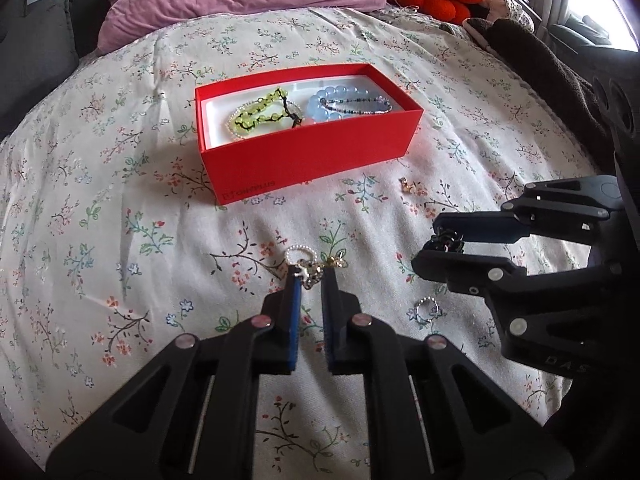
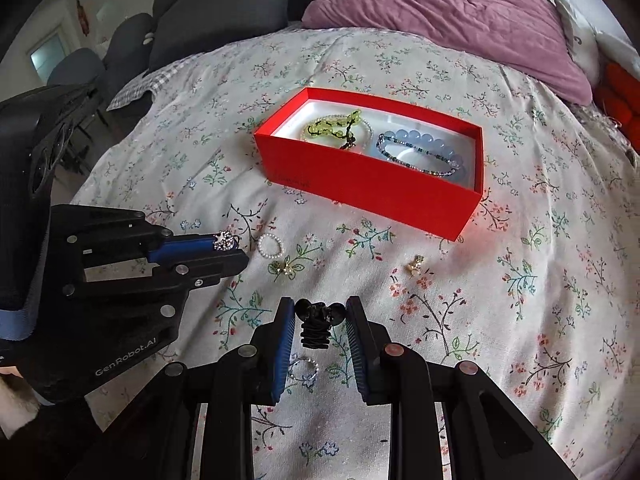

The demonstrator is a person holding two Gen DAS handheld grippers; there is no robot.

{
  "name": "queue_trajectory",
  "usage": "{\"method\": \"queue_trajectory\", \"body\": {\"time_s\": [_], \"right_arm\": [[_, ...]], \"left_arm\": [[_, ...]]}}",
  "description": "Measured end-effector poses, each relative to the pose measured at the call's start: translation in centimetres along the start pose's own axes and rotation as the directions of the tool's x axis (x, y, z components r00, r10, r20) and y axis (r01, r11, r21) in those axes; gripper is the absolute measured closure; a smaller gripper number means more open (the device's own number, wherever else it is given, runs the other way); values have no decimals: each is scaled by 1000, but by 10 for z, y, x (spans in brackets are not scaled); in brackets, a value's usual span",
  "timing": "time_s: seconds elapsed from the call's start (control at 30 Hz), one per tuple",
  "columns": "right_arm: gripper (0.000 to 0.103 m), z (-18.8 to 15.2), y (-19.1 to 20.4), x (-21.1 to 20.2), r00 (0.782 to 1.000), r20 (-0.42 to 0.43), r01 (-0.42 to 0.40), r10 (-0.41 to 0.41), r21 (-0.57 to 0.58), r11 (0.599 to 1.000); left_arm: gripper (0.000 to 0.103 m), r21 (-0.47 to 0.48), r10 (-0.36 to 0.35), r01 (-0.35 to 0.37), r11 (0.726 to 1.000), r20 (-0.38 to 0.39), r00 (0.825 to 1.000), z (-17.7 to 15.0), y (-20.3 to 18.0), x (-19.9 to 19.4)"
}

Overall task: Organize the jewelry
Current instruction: 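Carry the charm and earring over the red box with both grippers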

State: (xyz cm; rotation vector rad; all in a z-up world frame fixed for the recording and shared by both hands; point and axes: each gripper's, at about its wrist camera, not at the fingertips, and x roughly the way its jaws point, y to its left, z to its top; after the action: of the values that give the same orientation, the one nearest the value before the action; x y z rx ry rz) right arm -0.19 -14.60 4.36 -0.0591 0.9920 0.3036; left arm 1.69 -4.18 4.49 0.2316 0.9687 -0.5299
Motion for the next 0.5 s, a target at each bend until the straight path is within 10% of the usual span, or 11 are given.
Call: {"method": "queue_trajectory", "body": {"time_s": [0.5], "right_arm": [[77,29,-11,-32,996,86,17,-21,49,999]], "left_arm": [[92,-29,9,-7,1000,60,998,32,0,-25]]}}
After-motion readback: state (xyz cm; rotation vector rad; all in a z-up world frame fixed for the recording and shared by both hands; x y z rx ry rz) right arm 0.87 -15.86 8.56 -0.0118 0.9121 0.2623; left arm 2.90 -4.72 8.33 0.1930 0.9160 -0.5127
